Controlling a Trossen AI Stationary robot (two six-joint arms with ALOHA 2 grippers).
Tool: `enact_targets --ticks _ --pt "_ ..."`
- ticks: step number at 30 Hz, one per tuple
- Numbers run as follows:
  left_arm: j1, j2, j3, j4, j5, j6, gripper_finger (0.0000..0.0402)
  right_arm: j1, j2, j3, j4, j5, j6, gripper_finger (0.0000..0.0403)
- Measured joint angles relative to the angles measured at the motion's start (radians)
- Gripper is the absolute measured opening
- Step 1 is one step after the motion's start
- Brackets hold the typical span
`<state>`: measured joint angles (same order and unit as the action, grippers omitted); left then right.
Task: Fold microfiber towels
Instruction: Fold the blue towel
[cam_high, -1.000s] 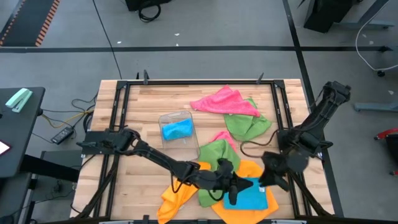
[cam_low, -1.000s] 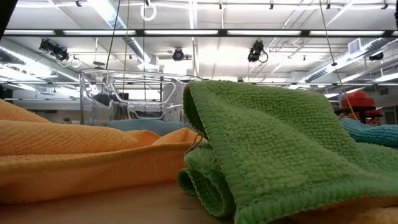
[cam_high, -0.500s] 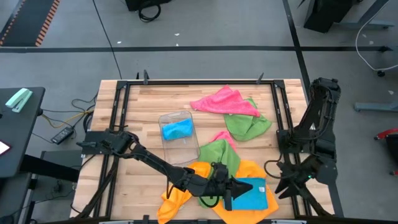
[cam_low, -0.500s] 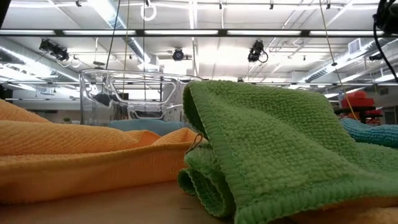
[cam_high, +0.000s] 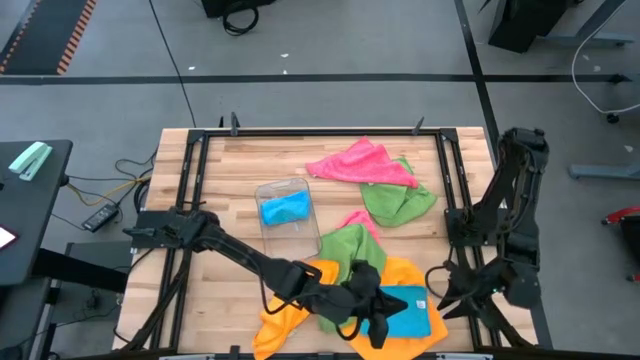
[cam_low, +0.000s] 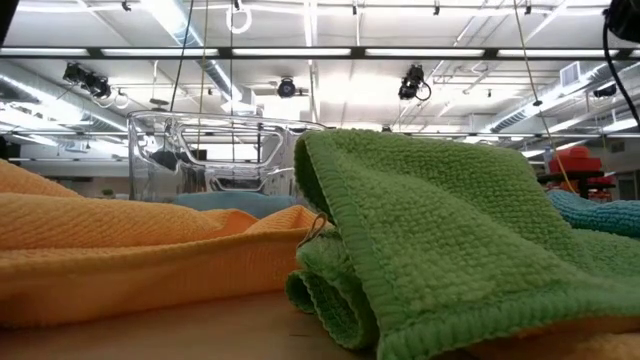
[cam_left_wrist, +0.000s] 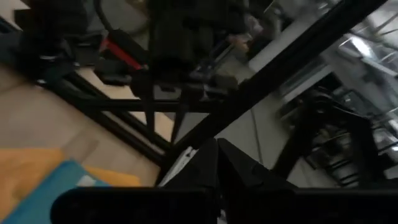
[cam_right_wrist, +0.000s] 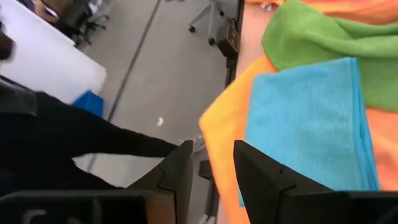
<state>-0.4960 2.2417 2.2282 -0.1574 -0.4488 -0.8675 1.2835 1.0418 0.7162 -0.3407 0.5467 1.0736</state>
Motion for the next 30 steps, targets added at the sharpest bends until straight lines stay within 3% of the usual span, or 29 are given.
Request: enact_targets --ticks 13,25,30 --pt "-0.04 0.017 0.022 -0.314 0.017 -0.051 0.005 -0.02 0.153 0.0 0.005 -0.01 0.05 0.0124" --pt "-0.052 0.116 0.023 -0.314 0.057 -0.068 0.0084 -0.02 0.154 0.0 -0.001 0.018 0.077 0.0124" --pt "-0.058 0.15 0.022 -0.385 0.058 -0.087 0.0088 -0.02 0.154 -0.001 -0.001 0.076 0.133 0.0124"
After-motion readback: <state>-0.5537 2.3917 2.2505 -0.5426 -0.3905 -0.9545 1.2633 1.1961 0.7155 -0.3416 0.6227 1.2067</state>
